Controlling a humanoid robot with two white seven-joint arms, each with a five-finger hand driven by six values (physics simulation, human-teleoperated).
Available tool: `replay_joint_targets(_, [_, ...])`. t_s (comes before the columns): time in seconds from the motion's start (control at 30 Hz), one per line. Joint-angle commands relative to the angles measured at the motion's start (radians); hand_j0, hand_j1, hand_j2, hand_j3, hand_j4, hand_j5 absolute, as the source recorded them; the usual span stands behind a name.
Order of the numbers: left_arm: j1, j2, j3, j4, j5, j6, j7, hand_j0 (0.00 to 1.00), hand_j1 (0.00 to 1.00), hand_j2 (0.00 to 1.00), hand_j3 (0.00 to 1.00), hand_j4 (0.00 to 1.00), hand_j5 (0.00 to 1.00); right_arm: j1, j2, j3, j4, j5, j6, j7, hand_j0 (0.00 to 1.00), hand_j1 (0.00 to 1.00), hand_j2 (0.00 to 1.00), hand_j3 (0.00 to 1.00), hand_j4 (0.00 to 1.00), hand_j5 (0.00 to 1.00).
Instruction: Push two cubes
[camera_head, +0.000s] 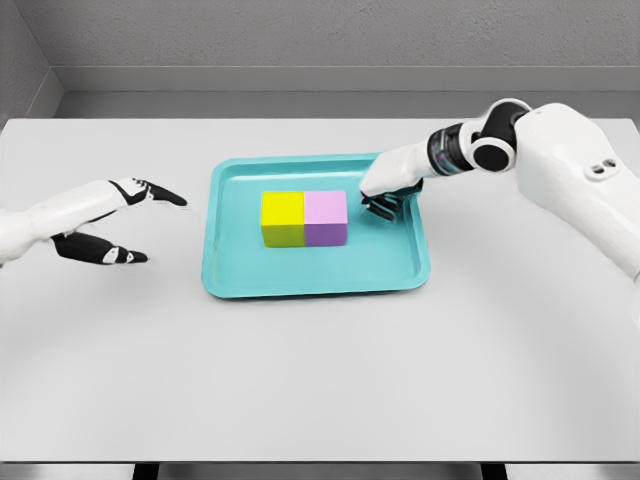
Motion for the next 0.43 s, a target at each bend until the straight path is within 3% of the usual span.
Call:
replay_joint_targets(0.0, [-0.002,-0.004,0.023,0.040,-0.016,0.002,0.001,1.00,1.00,1.00,1.00,1.00,1.00,0.000,-0.067,-0.101,-0.002,-0.001,0.002,0.000,0.15,0.15,0.15,0.15,0.15,0.15])
replay_joint_targets(0.07, [-0.005,-0.031,0.010,0.057,-0.051,0.002,0.001,1.00,1.00,1.00,1.00,1.00,1.00,0.002,-0.142,-0.171,-0.002,-0.003,0.002,0.000,0.18,0.18,0.18,0.18,0.18,0.18])
replay_joint_targets(0.13, [-0.005,-0.068,0.009,0.069,-0.091,0.002,0.001,1.00,1.00,1.00,1.00,1.00,1.00,0.014,-0.221,-0.268,0.006,-0.003,0.002,0.000,0.31,0.31,0.31,0.31,0.31,0.31])
replay_joint_targets(0.17, [-0.005,-0.070,0.009,0.071,-0.100,0.002,0.001,1.00,1.00,1.00,1.00,1.00,1.00,0.023,-0.263,-0.302,0.012,-0.003,0.002,0.000,0.48,0.48,0.48,0.48,0.48,0.48])
replay_joint_targets(0.2, [-0.006,-0.068,0.010,0.072,-0.101,0.002,0.001,1.00,1.00,1.00,1.00,1.00,1.00,0.038,-0.283,-0.319,0.037,-0.004,0.002,0.000,0.99,0.99,0.99,0.99,0.99,0.99])
replay_joint_targets(0.4, [-0.011,-0.068,0.010,0.098,-0.103,0.002,-0.001,1.00,1.00,1.00,1.00,1.00,1.00,0.054,-0.291,-0.322,0.060,-0.006,0.002,0.000,1.00,1.00,1.00,1.00,1.00,1.00])
